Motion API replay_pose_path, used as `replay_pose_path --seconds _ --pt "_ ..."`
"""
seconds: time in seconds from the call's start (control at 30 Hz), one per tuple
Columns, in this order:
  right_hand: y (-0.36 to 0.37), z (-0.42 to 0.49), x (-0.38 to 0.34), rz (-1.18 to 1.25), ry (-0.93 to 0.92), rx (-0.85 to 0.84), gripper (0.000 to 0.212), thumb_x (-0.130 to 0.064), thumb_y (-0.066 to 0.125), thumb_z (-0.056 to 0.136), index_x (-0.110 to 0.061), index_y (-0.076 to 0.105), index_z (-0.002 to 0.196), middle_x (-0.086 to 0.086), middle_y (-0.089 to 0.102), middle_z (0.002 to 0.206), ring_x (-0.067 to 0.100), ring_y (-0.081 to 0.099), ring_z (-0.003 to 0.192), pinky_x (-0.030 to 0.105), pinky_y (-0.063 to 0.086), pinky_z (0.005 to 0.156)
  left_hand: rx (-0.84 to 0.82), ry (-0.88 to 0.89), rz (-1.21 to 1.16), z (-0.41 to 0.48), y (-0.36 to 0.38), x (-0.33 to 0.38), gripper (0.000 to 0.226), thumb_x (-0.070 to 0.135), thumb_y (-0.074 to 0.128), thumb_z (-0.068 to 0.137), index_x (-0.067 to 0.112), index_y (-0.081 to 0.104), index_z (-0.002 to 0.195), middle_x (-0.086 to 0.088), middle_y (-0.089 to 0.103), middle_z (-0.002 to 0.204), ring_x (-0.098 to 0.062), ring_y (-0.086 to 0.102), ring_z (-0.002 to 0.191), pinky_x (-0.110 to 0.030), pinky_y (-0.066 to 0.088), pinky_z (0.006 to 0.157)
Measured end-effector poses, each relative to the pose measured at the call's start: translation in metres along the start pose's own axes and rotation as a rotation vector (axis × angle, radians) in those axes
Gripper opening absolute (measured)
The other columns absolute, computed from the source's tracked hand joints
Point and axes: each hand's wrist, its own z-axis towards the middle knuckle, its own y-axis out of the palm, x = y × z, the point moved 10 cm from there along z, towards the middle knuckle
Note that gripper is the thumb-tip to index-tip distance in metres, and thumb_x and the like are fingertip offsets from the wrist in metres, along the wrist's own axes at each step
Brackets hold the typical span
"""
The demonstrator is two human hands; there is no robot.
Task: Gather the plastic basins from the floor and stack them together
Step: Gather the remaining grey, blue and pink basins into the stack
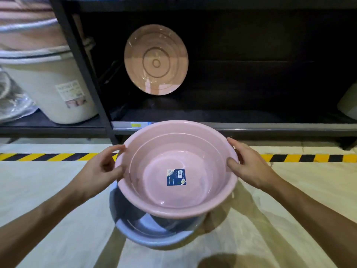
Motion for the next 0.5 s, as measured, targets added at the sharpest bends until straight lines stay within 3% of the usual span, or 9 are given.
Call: replay_pose_path --seconds 0.13,0.23,0.33,0.5 --pt "0.022 0.007 -0.020 -0.022 -0.048 -0.030 0.060 -0.022 0.059 0.091 -0.028 0.042 0.148 0.006 0.058 0.129 0.016 0.049 0.106 0.031 0.038 0.085 0.045 -0.006 0.035 -0.010 -0.017 -0.022 0.048 0.009 0.063 0.086 0.037 0.059 0.126 -0.001 0.053 0.062 -0.013 0.047 0.057 -0.018 0.039 0.052" --pt "0.035 0.008 -0.032 0.006 -0.085 -0.049 0.055 -0.019 0.059 0.091 -0.030 0.045 0.144 0.001 0.060 0.122 0.015 0.051 0.104 0.031 0.040 0.082 0.035 -0.029 0.052 -0.016 -0.024 -0.038 0.047 0.012 0.062 0.088 0.038 0.057 0.126 0.004 0.055 0.059 -0.012 0.047 0.055 -0.016 0.039 0.049" --pt "0.050 0.005 -0.037 0.032 -0.117 -0.076 0.056 -0.021 0.058 0.089 -0.042 0.043 0.139 -0.014 0.058 0.109 0.006 0.052 0.098 0.029 0.043 0.076 0.024 -0.034 0.079 -0.025 -0.025 -0.048 0.048 0.015 0.061 0.089 0.039 0.054 0.130 0.005 0.059 0.060 -0.010 0.048 0.053 -0.014 0.040 0.049" --pt "0.076 0.003 -0.032 0.001 -0.113 -0.134 0.055 -0.031 0.054 0.086 -0.041 0.040 0.138 -0.006 0.057 0.110 0.015 0.050 0.104 0.035 0.045 0.082 -0.001 -0.068 0.113 -0.034 -0.022 -0.066 0.051 0.020 0.064 0.088 0.039 0.050 0.132 0.006 0.065 0.064 -0.009 0.053 0.056 -0.020 0.045 0.057"
